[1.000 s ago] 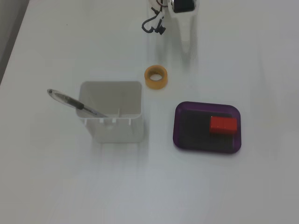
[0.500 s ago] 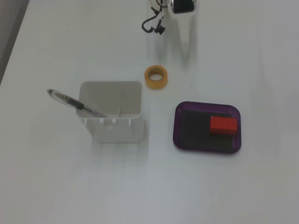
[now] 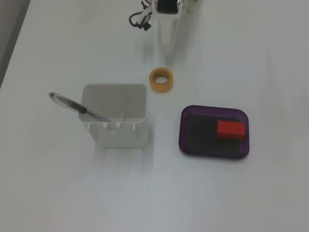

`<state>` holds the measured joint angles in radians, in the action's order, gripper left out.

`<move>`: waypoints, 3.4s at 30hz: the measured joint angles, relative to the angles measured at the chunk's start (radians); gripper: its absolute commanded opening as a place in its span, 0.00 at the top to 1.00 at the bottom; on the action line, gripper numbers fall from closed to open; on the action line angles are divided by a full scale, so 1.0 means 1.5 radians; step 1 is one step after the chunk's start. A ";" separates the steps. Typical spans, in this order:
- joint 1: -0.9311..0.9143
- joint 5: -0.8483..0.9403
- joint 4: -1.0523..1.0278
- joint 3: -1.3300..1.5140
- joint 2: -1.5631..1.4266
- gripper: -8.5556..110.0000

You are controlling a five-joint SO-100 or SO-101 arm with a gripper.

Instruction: Grab up the yellow tape and put it in the box.

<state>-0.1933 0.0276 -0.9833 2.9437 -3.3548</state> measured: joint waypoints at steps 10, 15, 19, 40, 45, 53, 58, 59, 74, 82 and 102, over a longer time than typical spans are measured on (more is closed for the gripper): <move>-0.007 0.018 -0.002 -0.254 0.357 0.84; -0.004 0.081 -0.030 -0.405 0.651 0.80; -0.001 0.093 -0.048 -0.490 0.824 0.78; -0.005 0.094 0.002 -0.546 1.054 0.78; -0.007 0.093 0.016 -0.554 1.084 0.85; -0.003 0.093 0.018 -0.555 1.067 0.93; 0.008 0.093 0.017 -0.554 0.956 0.93; 0.019 0.093 0.017 -0.554 0.927 0.93; 0.277 0.075 0.026 -0.558 0.698 0.93; 0.283 0.036 0.071 -0.672 0.889 0.93; 0.198 0.007 0.078 -0.954 1.278 0.93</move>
<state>0.1043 0.0383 -0.8667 1.5125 -1.4373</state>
